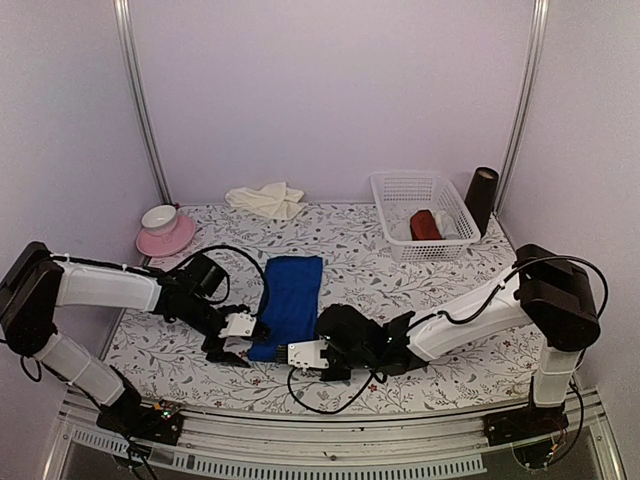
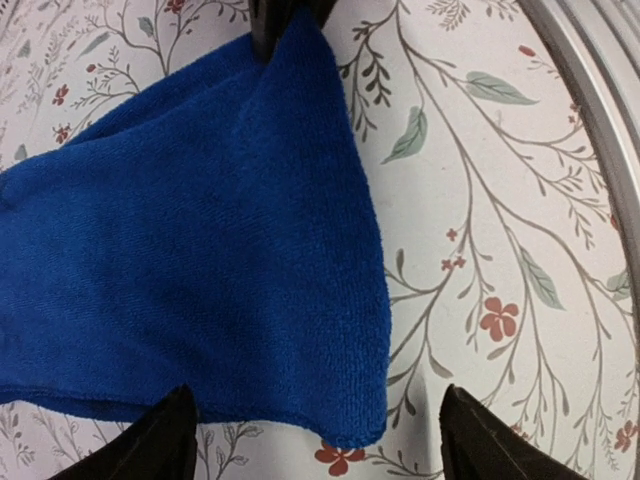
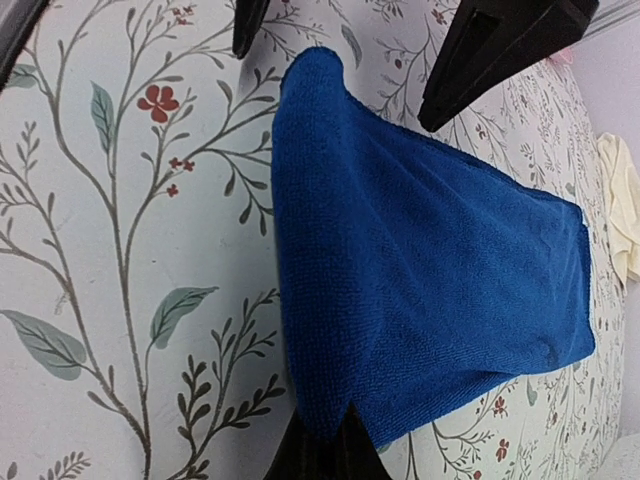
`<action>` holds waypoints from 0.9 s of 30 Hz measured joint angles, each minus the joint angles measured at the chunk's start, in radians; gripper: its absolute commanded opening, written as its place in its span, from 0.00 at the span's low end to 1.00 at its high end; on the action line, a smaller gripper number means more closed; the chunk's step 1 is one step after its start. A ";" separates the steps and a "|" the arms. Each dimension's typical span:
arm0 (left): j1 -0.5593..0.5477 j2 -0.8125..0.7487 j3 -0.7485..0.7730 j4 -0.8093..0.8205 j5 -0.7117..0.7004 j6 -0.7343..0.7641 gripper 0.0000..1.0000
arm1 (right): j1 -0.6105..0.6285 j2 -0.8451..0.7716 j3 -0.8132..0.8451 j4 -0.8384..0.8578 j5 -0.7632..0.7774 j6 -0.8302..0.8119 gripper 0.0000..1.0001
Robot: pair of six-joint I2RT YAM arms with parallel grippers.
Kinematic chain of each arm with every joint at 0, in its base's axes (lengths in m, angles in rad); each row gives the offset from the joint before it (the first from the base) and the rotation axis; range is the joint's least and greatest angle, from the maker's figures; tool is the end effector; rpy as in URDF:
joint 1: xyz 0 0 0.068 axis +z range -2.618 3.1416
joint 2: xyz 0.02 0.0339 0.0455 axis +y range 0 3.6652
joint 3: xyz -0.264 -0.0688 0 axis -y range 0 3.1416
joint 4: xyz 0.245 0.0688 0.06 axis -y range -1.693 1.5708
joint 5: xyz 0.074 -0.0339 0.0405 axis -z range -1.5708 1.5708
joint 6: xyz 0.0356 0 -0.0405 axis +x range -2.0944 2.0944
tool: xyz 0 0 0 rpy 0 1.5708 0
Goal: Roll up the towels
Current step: Pick up the towel from the center of the board.
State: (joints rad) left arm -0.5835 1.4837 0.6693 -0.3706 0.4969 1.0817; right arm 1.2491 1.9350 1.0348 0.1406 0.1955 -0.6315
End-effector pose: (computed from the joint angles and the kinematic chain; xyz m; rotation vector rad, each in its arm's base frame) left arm 0.1980 -0.1510 0.1419 2.0131 1.6570 -0.5149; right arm 0.1306 0.3700 0.1305 -1.8100 1.4416 0.0857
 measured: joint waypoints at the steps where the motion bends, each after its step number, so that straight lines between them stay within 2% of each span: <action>1: -0.008 -0.018 -0.020 0.015 -0.009 0.000 0.84 | 0.000 -0.011 0.005 -0.021 -0.018 0.013 0.02; 5: -0.048 -0.053 -0.081 0.060 -0.020 -0.002 0.79 | -0.006 -0.026 0.039 -0.100 -0.088 0.068 0.02; 16: -0.058 -0.050 -0.100 0.111 -0.034 -0.042 0.67 | -0.070 -0.015 0.140 -0.262 -0.236 0.195 0.02; 21: -0.063 -0.112 -0.150 0.137 -0.039 -0.057 0.52 | -0.083 -0.014 0.140 -0.301 -0.263 0.228 0.02; 27: -0.069 -0.161 -0.171 0.177 -0.040 -0.076 0.51 | -0.090 0.010 0.144 -0.315 -0.288 0.252 0.02</action>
State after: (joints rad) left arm -0.6525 1.3224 0.4984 -0.1940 0.4572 1.0058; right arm 1.1591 1.9450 1.1790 -0.1741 -0.0925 -0.3794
